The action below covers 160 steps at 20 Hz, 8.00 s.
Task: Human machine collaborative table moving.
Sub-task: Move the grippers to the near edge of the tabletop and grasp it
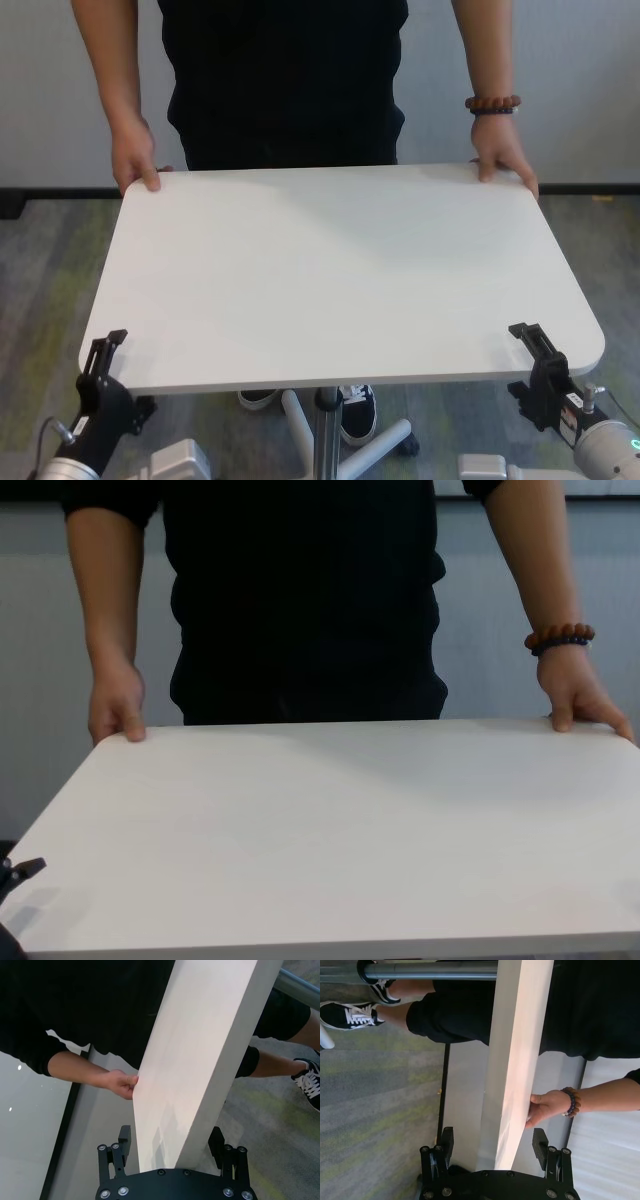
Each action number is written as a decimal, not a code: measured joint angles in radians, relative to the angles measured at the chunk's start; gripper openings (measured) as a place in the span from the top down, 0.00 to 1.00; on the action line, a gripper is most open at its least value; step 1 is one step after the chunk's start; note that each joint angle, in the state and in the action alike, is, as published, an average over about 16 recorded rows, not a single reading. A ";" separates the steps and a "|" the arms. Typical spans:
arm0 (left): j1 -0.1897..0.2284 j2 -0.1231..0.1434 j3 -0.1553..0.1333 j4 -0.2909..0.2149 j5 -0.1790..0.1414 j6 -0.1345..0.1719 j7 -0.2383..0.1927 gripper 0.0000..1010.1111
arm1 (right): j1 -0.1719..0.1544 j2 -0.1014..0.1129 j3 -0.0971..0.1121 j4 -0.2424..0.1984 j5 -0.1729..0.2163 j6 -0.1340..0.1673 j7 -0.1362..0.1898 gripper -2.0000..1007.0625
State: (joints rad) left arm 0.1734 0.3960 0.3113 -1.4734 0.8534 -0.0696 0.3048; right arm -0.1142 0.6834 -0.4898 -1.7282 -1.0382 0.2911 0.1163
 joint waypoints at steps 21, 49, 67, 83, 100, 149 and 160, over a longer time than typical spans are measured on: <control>0.003 -0.017 -0.007 0.005 0.028 0.001 0.006 0.01 | 0.021 -0.036 -0.017 0.030 -0.132 0.012 0.043 0.01; 0.004 -0.019 -0.008 0.008 0.035 0.002 0.014 0.01 | 0.008 -0.079 0.005 0.040 -0.228 0.016 0.043 0.01; 0.005 -0.030 -0.028 0.007 -0.013 -0.022 0.012 0.01 | -0.002 -0.087 0.025 0.032 -0.180 -0.033 0.042 0.01; 0.004 -0.027 -0.020 0.009 0.012 -0.016 0.027 0.01 | 0.000 -0.087 0.021 0.032 -0.192 -0.022 0.046 0.01; -0.003 -0.024 0.003 0.022 0.073 0.015 0.058 0.01 | 0.007 -0.088 0.016 0.035 -0.210 -0.009 0.058 0.01; -0.010 -0.034 0.002 0.033 0.068 0.026 0.063 0.09 | 0.004 -0.089 0.022 0.038 -0.192 -0.021 0.044 0.15; -0.010 -0.033 0.002 0.033 0.069 0.026 0.063 0.39 | 0.004 -0.089 0.022 0.038 -0.193 -0.020 0.043 0.48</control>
State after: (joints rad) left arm 0.1637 0.3628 0.3137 -1.4403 0.9220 -0.0435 0.3678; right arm -0.1098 0.5945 -0.4679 -1.6905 -1.2312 0.2707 0.1595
